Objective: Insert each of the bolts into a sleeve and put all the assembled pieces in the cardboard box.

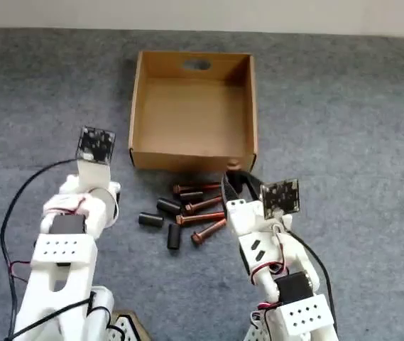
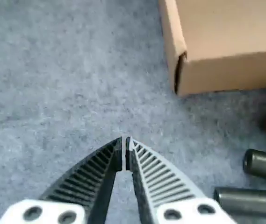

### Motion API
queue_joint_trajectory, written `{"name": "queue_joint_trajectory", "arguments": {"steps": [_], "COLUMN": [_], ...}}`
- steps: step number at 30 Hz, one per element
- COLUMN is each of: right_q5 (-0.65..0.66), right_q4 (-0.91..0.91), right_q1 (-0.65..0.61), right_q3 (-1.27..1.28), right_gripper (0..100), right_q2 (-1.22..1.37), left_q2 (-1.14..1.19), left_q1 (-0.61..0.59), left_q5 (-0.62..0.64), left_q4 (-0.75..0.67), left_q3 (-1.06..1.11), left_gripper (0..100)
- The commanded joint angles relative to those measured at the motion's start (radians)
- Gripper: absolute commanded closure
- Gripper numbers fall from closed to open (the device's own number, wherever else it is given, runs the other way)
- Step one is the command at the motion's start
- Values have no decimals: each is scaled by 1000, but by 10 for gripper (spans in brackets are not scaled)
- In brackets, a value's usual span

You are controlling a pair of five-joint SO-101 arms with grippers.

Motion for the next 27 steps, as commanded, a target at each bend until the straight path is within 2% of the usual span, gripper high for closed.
{"name": "queue_joint_trajectory", "arguments": {"steps": [1,6,12,18,24,27], "right_q5": [-9,-6,-5,-11,-11,-11], "right_q4": [99,163,160,160,165,248], "right_q1": [4,4,2,2,7,7], "right_q3": [-177,-317,-506,-705,-886,-1018], "right_gripper": [989,989,989,989,989,989], "right_q2": [-8,-7,30,386,817,1013], "left_q2": [-22,-25,-21,-21,-18,-16], "left_q1": [21,24,24,24,18,18], "left_q5": [21,89,91,91,89,91], "left_q4": [-48,-49,-78,-245,-232,-120], "left_q3": [25,53,82,177,159,104], "left_gripper": [951,953,952,952,952,952]}}
